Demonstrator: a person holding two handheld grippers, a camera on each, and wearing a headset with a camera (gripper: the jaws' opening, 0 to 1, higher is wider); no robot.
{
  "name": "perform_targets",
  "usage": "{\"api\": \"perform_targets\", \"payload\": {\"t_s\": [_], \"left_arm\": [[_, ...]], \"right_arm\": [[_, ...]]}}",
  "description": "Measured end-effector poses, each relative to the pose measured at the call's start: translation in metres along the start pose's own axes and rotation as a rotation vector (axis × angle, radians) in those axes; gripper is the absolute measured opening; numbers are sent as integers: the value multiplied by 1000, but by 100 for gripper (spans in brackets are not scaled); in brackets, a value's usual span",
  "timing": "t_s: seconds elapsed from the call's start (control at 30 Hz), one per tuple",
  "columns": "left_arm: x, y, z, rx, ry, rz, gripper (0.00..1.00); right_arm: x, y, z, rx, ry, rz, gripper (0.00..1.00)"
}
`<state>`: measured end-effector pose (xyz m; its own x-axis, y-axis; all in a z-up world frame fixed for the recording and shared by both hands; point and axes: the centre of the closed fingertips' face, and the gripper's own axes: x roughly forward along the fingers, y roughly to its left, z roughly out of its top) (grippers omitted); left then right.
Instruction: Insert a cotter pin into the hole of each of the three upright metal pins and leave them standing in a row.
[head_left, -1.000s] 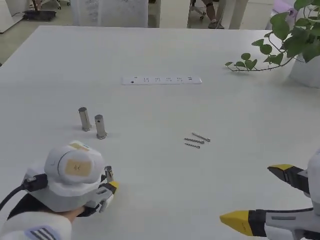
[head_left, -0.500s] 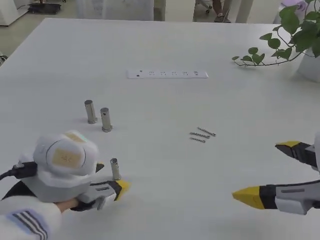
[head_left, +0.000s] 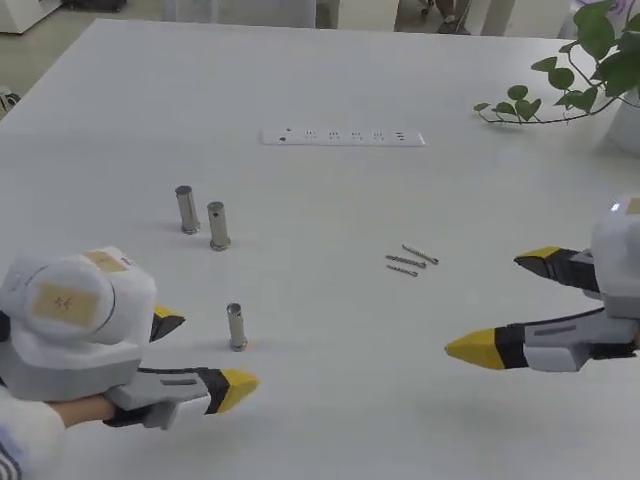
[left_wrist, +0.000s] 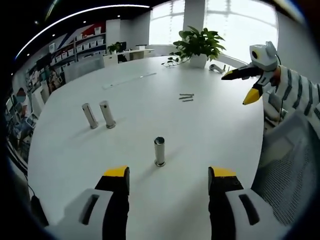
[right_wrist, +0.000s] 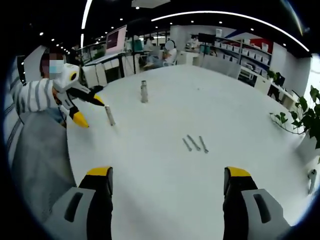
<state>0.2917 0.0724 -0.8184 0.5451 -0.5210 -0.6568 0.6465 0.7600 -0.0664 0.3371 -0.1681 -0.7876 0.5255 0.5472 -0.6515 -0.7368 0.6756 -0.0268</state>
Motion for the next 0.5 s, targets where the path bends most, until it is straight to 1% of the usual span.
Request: {"api": "perform_targets", "payload": {"t_s": [0.07,0.1,0.13,0.17,0.2,0.23,0.33,0.4,0.5], "left_arm": [[-4,-1,1,6,-9,-10,69],[-7,2,5,31,-34,6,68],[-8,2,6,40,-41,9,65],[-10,2,6,29,-36,11,65],[-12,2,7,23,-40,9,67],[-13,2,8,16,-45,5,70],[-18,0,13,14,-62,5,76],[-20,-2,14,17,-64,3,79],[-21,-4,13,25,-62,-5,89]], "right_arm": [[5,-3,4,-21,12,11,92],[7,-5,5,-34,19,14,92],[10,-7,7,-46,24,19,92],[12,-8,9,-47,25,19,91],[13,-9,12,-48,21,22,90],[16,-8,17,-52,6,36,89],[21,-11,23,-67,6,43,87],[26,-12,23,-85,23,52,87],[34,-13,20,-102,46,69,86]]}}
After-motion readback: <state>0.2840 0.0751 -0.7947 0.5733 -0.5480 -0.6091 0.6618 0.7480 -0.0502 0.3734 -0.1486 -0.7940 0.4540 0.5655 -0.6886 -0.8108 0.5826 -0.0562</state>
